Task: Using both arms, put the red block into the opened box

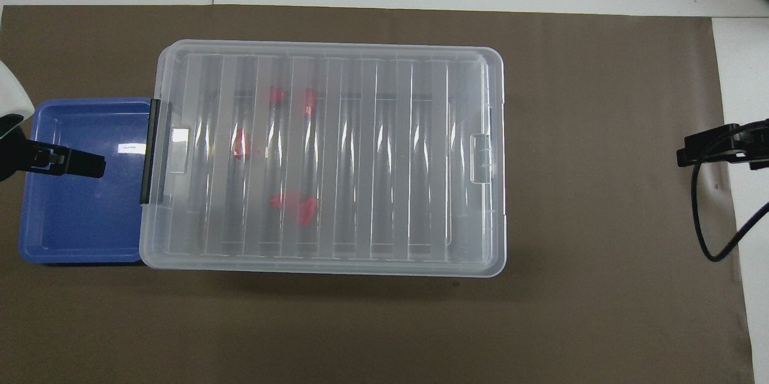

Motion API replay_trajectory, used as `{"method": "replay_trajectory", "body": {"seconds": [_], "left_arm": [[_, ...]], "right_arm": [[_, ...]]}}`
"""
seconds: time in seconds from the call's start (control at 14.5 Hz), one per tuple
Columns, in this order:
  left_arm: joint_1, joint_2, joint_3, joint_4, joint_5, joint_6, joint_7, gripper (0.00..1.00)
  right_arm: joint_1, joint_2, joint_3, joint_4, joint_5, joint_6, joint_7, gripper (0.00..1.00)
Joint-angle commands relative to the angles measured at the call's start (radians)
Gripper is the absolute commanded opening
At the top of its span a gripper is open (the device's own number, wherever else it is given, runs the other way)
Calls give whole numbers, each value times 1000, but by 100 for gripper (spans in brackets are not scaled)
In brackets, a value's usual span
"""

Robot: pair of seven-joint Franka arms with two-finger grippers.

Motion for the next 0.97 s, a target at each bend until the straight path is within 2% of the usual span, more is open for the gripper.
{"method": "replay_trajectory", "body": {"seconds": [0.0,0.9], "left_arm": [[4,-7,0,3,-11,-16,-9,100],[5,-7,0,3,-11,-16,-9,100]], "right_arm": [[-12,-20,6,-30,-8,13,-21,100],[0,-16,7,-19,-7,3,-19,100]]}}
